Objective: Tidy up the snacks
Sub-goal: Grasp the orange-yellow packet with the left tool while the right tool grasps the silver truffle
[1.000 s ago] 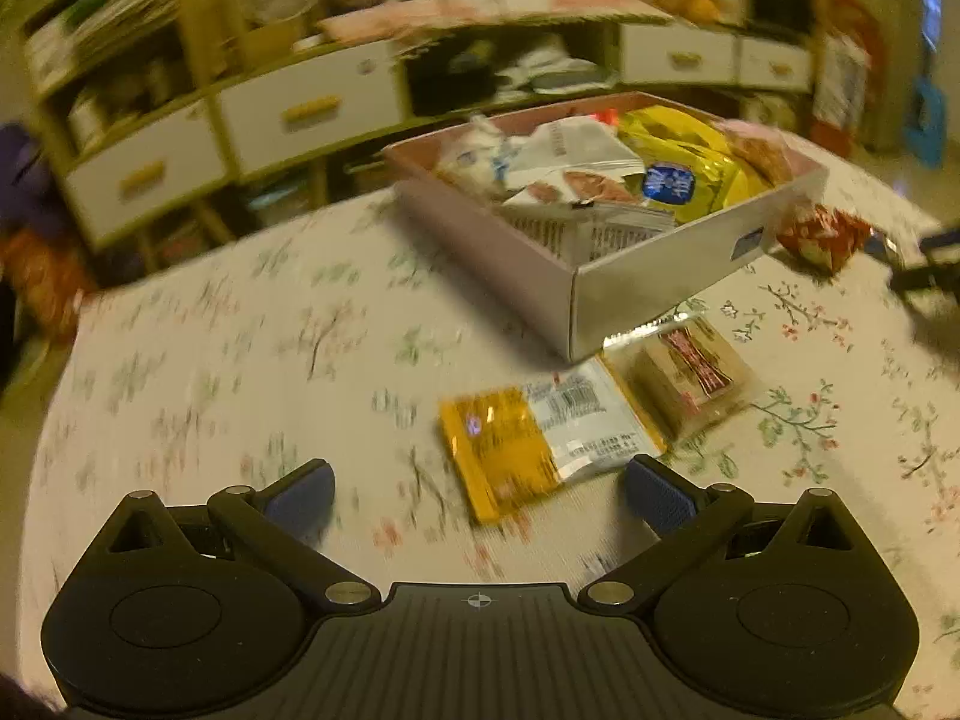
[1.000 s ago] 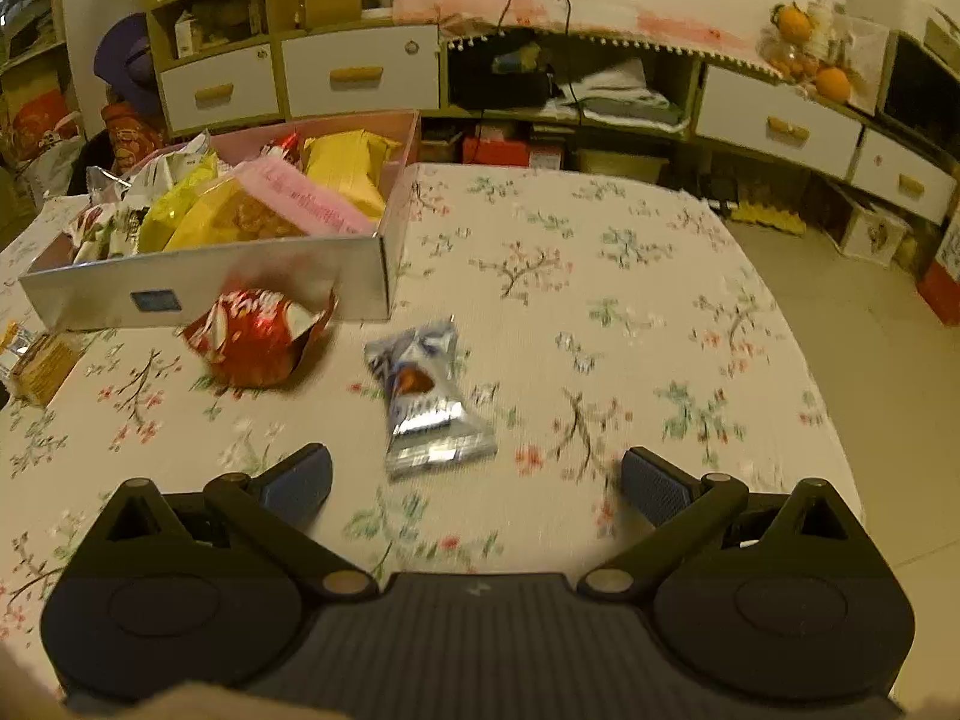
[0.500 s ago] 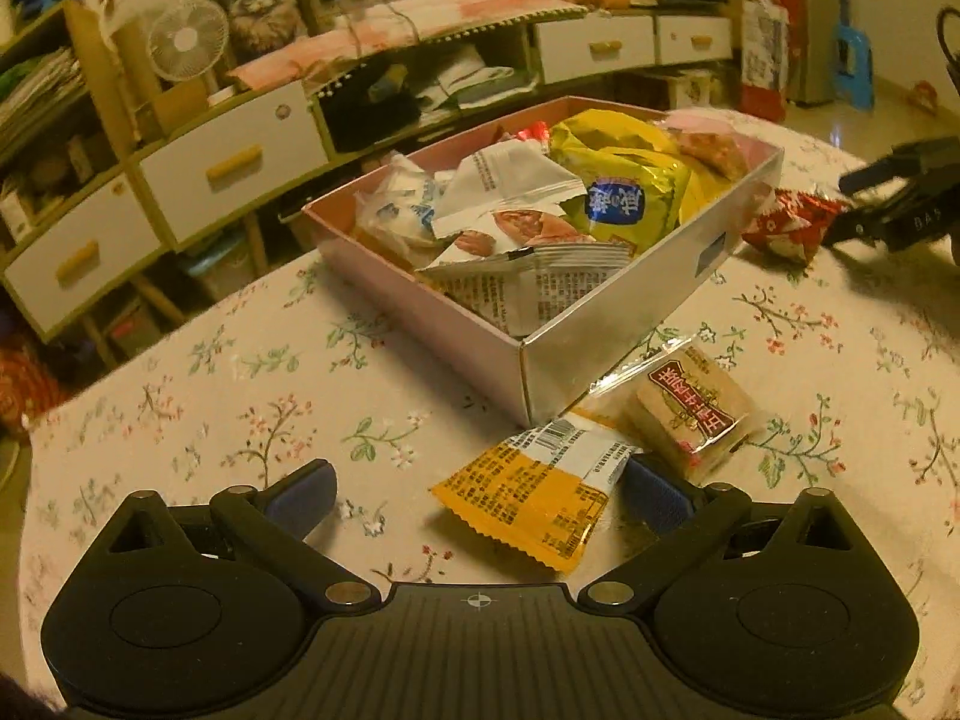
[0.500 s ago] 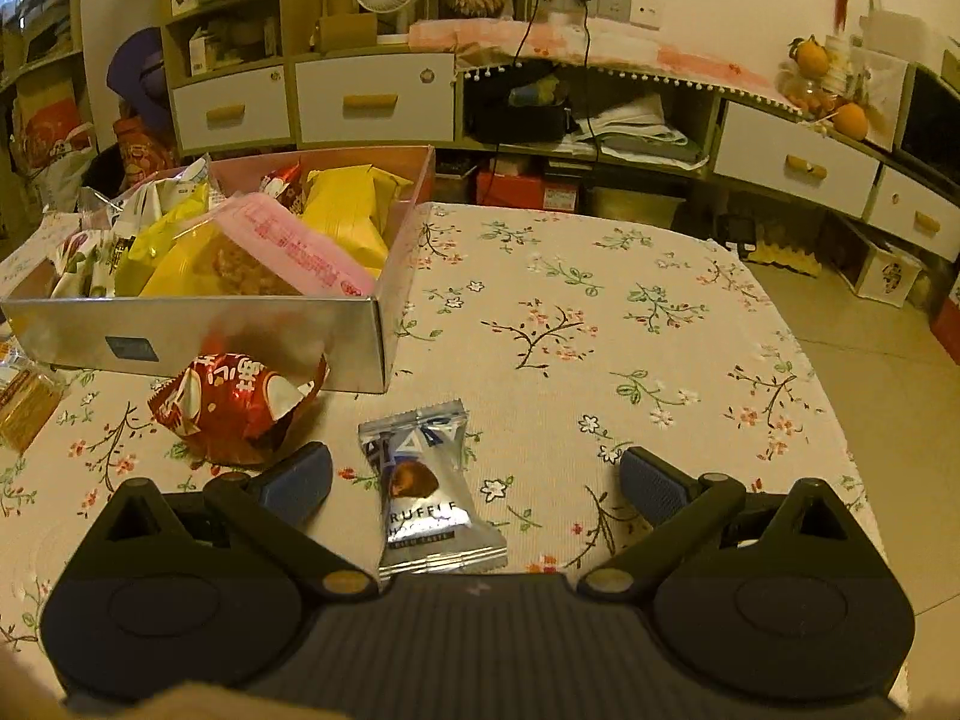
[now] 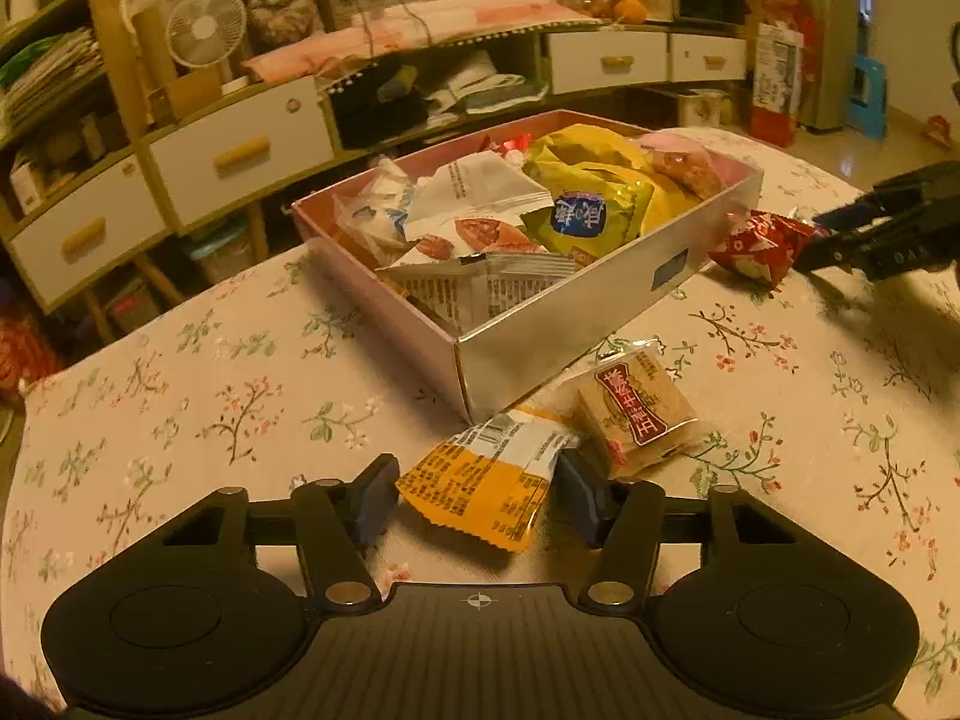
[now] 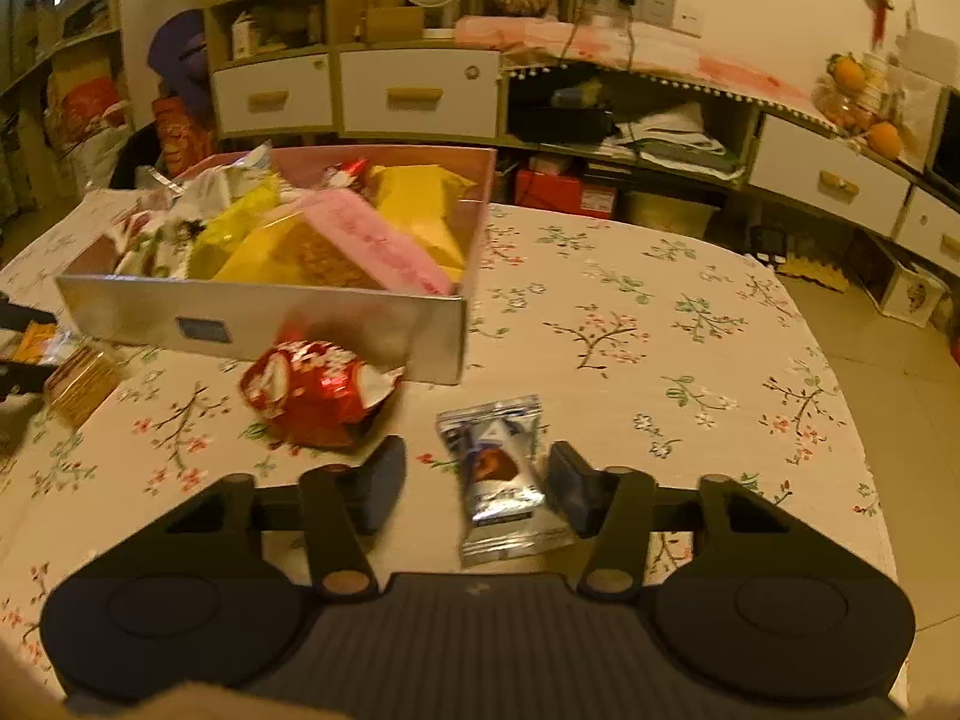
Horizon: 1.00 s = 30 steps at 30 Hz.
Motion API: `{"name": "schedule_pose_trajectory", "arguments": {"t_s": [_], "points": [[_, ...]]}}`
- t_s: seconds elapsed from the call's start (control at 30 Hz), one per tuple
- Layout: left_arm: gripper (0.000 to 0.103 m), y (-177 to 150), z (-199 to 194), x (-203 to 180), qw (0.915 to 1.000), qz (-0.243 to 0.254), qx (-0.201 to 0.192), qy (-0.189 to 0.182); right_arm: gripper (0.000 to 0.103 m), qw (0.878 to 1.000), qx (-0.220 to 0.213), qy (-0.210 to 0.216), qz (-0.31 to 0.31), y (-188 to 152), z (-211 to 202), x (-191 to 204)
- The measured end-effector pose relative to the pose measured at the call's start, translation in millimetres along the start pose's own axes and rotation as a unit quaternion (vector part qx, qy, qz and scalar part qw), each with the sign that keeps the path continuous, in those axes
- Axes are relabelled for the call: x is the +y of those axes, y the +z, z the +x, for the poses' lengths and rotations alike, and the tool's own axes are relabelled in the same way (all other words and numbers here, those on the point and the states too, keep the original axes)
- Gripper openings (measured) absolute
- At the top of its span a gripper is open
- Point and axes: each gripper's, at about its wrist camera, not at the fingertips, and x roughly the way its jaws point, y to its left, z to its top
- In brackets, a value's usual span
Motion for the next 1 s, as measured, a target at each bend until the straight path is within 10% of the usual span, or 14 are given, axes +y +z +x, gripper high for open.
{"name": "schedule_pose_trajectory", "arguments": {"t_s": [0.47, 0.67, 1.0], "points": [[0.048, -8, -18, -15, 0.9962, -0.078, 0.036, 0.017, 0.025, 0.999, 0.022, 0.026, -0.036, -4, -15, 11], [0.080, -16, -18, -8, 0.9941, -0.100, 0.031, 0.026, 0.030, 0.999, 0.033, 0.032, -0.025, -4, -16, 14], [0.080, -12, -11, -6, 0.9913, -0.122, 0.034, 0.034, 0.032, 0.999, 0.035, 0.034, -0.021, -3, -15, 24]]}}
